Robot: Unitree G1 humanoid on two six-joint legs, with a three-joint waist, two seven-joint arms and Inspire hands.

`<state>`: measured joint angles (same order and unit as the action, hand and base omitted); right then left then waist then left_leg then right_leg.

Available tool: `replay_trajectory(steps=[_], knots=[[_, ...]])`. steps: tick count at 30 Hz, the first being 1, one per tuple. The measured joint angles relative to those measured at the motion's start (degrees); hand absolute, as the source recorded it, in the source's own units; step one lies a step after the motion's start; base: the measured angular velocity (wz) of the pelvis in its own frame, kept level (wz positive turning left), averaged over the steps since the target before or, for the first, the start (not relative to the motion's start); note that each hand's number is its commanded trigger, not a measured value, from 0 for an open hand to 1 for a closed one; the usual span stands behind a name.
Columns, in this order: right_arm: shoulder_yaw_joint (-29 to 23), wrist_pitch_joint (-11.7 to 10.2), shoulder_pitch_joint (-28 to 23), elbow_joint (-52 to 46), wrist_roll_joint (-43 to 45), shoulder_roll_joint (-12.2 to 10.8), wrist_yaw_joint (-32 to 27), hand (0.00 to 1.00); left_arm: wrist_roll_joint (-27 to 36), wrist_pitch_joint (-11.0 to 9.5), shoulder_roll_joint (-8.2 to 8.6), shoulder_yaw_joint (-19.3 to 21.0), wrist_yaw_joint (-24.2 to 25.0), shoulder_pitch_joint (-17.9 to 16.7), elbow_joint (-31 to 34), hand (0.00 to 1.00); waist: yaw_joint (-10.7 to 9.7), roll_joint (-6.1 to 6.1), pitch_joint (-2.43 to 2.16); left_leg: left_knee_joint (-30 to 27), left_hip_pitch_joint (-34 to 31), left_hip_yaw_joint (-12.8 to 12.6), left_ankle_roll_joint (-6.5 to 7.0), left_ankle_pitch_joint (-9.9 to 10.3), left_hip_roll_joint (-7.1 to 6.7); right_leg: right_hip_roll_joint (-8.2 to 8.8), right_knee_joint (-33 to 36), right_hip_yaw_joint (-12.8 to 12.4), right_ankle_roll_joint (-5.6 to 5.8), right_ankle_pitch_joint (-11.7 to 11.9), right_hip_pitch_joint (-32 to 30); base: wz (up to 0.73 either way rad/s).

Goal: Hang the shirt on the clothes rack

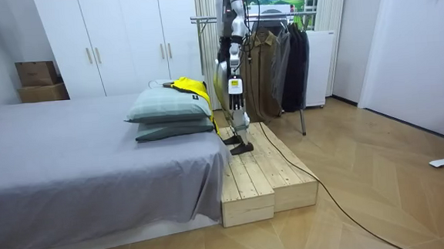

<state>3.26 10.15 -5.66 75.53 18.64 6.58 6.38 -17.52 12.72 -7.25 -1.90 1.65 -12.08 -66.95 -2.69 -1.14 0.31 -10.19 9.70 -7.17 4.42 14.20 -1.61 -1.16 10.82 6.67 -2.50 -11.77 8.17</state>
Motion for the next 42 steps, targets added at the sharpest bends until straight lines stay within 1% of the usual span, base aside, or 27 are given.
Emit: replay_trajectory(steps=[7, 9, 12, 16, 19, 22, 28, 30, 33, 36, 38, 40, 41, 42], knots=[[-0.1, 0.0, 0.0, 0.1, -0.1, 0.0, 0.0, 0.0, 0.4, 0.3, 0.03, 0.1, -0.2, 0.0, -0.1, 0.0, 0.0, 0.09, -0.01, 0.0, 0.0, 0.0, 0.0, 0.0, 0.02, -0.02, 0.2, -0.1, 0.0, 0.0, 0.2, 0.0], [-0.1, 0.0, 0.0, 0.2, -0.1, 0.0, -0.2, 0.0, 2.3, 0.5, 0.07, 1.1, -0.5, 0.0, -0.1, 0.0, 0.0, 0.19, 0.01, -0.1, 0.0, 0.0, 0.0, 0.0, 0.05, -0.02, 0.8, -0.1, 0.0, 0.0, 0.0, 0.0], [-0.1, 0.1, 0.0, 0.2, 0.0, 0.0, -0.7, 0.0, 2.5, 0.6, 0.08, 1.7, -1.3, 0.0, -0.2, 0.0, 0.0, 0.24, 0.01, 0.0, 0.0, 0.0, 0.0, 0.0, 0.06, -0.02, 0.9, -0.2, 0.0, 0.0, -0.1, 0.0], [-0.1, 1.0, -0.1, 0.1, 0.0, -0.1, -1.4, 0.0, 4.5, 0.6, 0.11, 1.8, -2.2, 0.1, -0.7, 0.0, 0.0, 0.32, -0.01, 0.5, 0.0, 0.0, 0.08, 0.1, 0.05, -0.03, 1.3, -0.2, 0.0, 0.0, -0.4, 0.0], [-0.2, 1.3, -0.1, 0.0, 0.0, -0.1, -1.4, 0.0, 4.7, 0.7, 0.12, 3.8, -2.4, 0.0, -1.3, 0.0, 0.1, 0.32, -0.01, 0.5, 0.1, 0.0, 0.09, 0.1, 0.05, -0.01, 1.9, -0.4, 0.0, 0.0, -1.0, -0.01], [-0.8, 1.3, -0.2, 0.0, -0.1, -0.1, -1.4, 0.0, 7.0, 0.7, 0.11, 6.4, -3.1, -0.3, -1.7, 0.0, 0.1, 0.32, -0.02, 0.5, 0.2, 0.0, 0.09, 0.1, 0.0, 0.03, 1.8, -0.4, 0.0, 0.0, -0.8, 0.0], [-2.5, 1.4, -0.2, -0.2, -0.2, -0.1, -1.4, 0.0, 10.7, 1.0, 0.04, 8.7, -4.3, -1.4, -1.7, 0.0, 0.1, 0.37, -0.05, 0.4, 0.5, -0.1, 0.1, 0.1, -0.04, 0.1, 1.6, -0.4, 0.0, -0.2, -0.7, 0.0], [-3.4, 1.5, -0.2, -0.7, -0.1, 0.0, -1.5, 0.0, 11.3, 1.1, 0.02, 9.3, -5.2, -1.6, -1.7, 0.0, 0.1, 0.4, -0.07, 0.4, 0.5, -0.1, 0.1, 0.0, -0.04, 0.1, 1.6, -0.4, 0.0, -0.2, -0.7, 0.0], [-3.5, 1.6, -0.2, -1.8, 0.0, 0.0, -1.5, 0.0, 11.2, 1.1, 0.03, 10.4, -6.3, -1.8, -1.6, 0.0, 0.1, 0.57, -0.15, 0.3, 0.5, -0.1, 0.1, 0.0, -0.04, 0.1, 1.7, -0.3, 0.0, -0.2, -0.5, 0.0], [-3.4, 1.5, -0.1, -1.7, -0.1, 0.2, -2.1, 0.0, 11.1, 1.1, 0.05, 11.6, -8.7, -2.0, -1.6, 0.0, 0.5, 0.79, -0.23, 0.2, 0.8, 0.0, 0.1, 0.0, -0.04, 0.07, 0.9, -0.2, -0.01, -0.2, 0.0, 0.0], [-3.5, 1.5, -0.3, -1.4, -0.2, 0.5, -2.2, 0.0, 10.8, 1.1, 0.06, 14.4, -10.9, -1.8, -1.6, 0.0, 0.9, 1.0, -0.3, 0.3, 1.1, 0.1, 0.1, 0.0, -0.04, 0.05, 0.8, -0.1, -0.01, -0.2, 0.3, 0.02], [-3.5, 1.5, -0.4, -1.4, -0.4, 0.7, -2.4, 0.0, 10.7, 1.0, -0.04, 15.8, -13.0, -1.3, -1.5, 0.0, 1.2, 1.16, -0.31, 0.4, 1.0, 0.3, 0.09, 0.0, -0.05, 0.07, 0.8, 0.2, -0.01, -0.2, 0.4, 0.07], [-3.4, 1.4, -0.6, -1.4, -0.6, 0.7, -2.6, 0.0, 10.6, 1.0, -0.17, 16.2, -14.4, -1.1, -1.3, 0.0, 1.4, 1.5, -0.48, 0.4, 1.1, 0.4, 0.09, 0.0, -0.05, 0.06, 0.8, 0.3, -0.01, -0.2, 0.5, 0.05], [-3.4, 1.4, -0.6, -1.4, -0.7, 0.8, -2.6, 0.0, 10.6, 1.0, -0.18, 16.3, -15.2, -1.2, -1.0, 0.0, 1.5, 1.38, -0.39, 0.4, 1.2, 0.4, 0.09, 0.0, -0.04, 0.06, 0.9, 0.3, -0.01, -0.2, 0.5, 0.03]])
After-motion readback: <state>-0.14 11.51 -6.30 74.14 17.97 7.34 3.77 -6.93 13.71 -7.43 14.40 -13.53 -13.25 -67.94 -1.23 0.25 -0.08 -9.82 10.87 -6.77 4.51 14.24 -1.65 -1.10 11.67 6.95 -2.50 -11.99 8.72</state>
